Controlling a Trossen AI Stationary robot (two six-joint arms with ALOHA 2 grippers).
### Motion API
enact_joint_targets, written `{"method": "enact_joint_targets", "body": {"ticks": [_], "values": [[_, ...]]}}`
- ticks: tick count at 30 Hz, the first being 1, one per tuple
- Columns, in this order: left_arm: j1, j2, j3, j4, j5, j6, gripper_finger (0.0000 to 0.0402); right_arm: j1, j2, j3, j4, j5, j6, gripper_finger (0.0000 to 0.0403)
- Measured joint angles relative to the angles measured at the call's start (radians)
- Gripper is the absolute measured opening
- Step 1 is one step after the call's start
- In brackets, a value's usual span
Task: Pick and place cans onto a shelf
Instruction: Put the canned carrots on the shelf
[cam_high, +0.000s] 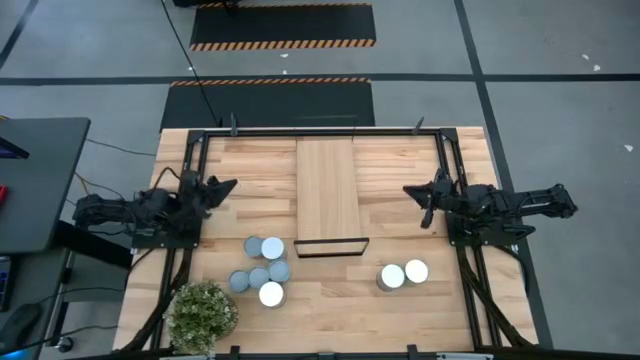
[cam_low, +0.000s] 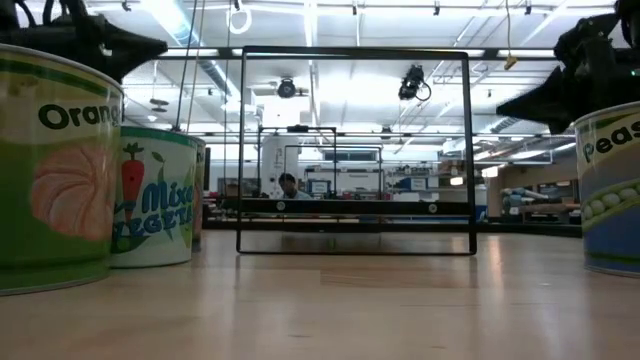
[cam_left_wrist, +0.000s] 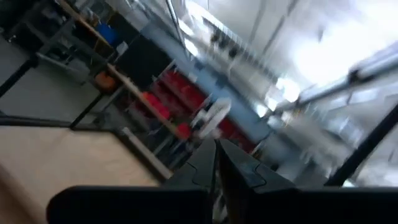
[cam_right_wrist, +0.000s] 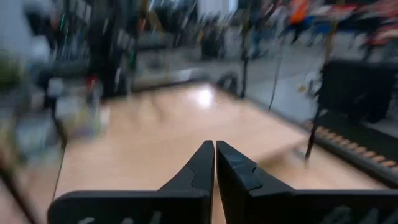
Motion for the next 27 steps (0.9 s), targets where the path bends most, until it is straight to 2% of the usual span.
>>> {"method": "enact_joint_targets", "body": {"ticks": [2, 6, 11, 15, 25, 27], "values": [[0.0, 0.0, 0.0, 0.057, -0.013, -0.017, 0.0025, -0.006, -0.001, 0.0, 0.127, 0.071, 0.082, 0.0023], [0.0, 0.0, 0.0, 0.148, -0.015, -0.014, 0.0025, -0.021, -0.002, 0.001, 0.356, 0.207, 0.394, 0.0023], [0.0, 0.0, 0.0, 0.174, -0.082, -0.013, 0.0025, -0.038, -0.001, 0.001, 0.384, 0.24, 0.64, 0.0023], [0.0, 0.0, 0.0, 0.171, -0.109, -0.012, 0.0025, -0.039, -0.001, 0.001, 0.385, 0.235, 0.701, 0.0023], [0.0, 0.0, 0.0, 0.178, -0.116, -0.018, 0.0025, -0.039, -0.001, 0.001, 0.387, 0.211, 0.637, 0.0023], [0.0, 0.0, 0.0, 0.178, -0.124, -0.019, 0.0025, -0.039, 0.0, 0.001, 0.411, 0.207, 0.675, 0.0023]]}}
